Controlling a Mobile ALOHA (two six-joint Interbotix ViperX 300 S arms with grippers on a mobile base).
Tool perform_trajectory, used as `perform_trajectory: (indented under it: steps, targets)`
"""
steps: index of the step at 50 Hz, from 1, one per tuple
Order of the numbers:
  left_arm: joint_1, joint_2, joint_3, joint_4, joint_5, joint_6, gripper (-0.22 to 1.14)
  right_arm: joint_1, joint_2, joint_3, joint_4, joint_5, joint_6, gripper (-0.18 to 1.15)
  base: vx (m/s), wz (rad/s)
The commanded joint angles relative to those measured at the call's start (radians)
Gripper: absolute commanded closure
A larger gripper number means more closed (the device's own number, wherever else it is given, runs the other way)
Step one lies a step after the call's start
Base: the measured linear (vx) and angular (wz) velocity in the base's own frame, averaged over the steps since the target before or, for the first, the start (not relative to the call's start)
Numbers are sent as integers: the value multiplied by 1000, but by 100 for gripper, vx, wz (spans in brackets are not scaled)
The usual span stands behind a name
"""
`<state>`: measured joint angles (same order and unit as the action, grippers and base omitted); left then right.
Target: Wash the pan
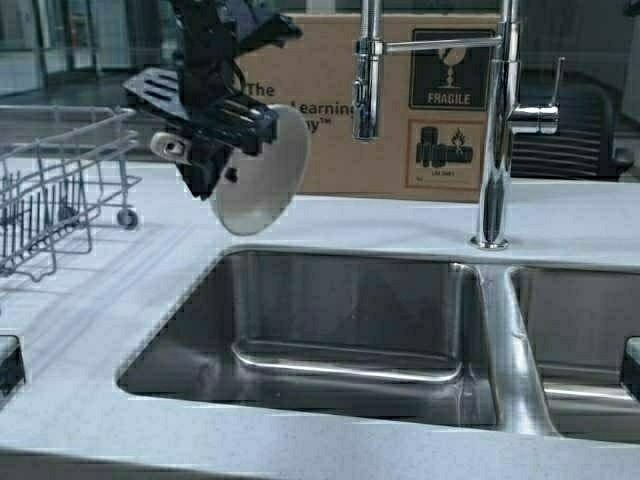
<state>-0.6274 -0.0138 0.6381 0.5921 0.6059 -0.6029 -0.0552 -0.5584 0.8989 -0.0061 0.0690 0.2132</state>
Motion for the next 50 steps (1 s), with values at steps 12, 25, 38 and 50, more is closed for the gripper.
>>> perform_trajectory:
  steps: [12, 25, 38, 50]
  targets:
    - [46, -250, -8, -12, 38, 35, 89, 2, -3, -12, 2, -11, 0, 92, 0, 0]
    - [325, -431, 28, -44, 18, 115, 89, 3, 0, -14, 3, -11, 2, 92, 0, 0]
    - [506, -479, 51, -51, 54, 354, 89, 23, 23, -15, 3, -14, -2, 92, 0, 0]
    - [581, -416, 114, -48, 32, 430, 89, 23, 28, -14, 3, -15, -2, 92, 0, 0]
